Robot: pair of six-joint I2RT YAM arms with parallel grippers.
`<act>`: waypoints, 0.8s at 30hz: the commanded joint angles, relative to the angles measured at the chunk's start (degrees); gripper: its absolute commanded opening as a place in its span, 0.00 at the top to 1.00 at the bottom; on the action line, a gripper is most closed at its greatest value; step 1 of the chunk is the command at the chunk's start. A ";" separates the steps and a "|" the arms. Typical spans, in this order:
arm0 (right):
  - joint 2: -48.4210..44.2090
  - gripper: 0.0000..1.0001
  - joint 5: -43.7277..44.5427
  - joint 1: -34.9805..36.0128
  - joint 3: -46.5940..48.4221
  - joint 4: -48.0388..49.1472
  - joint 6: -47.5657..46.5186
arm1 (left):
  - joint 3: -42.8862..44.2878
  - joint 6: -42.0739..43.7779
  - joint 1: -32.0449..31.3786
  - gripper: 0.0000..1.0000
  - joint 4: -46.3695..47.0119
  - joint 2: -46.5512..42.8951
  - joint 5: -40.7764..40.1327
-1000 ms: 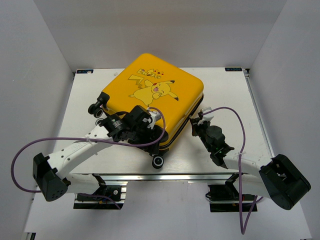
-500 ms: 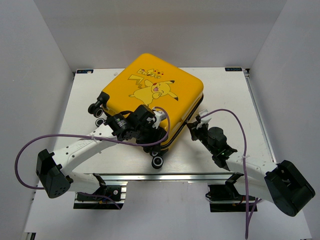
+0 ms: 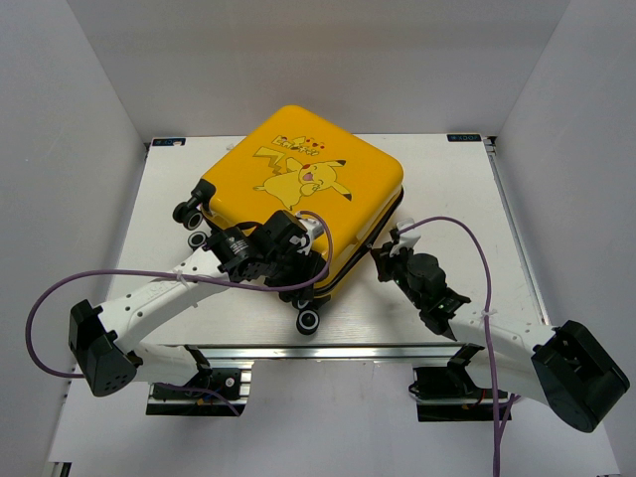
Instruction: Pack the luggage
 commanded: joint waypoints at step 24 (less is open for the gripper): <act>36.87 1.00 -22.14 -39.66 35.44 5.15 -19.73 | -4.66 -19.93 1.46 1.00 -16.61 -6.83 -20.44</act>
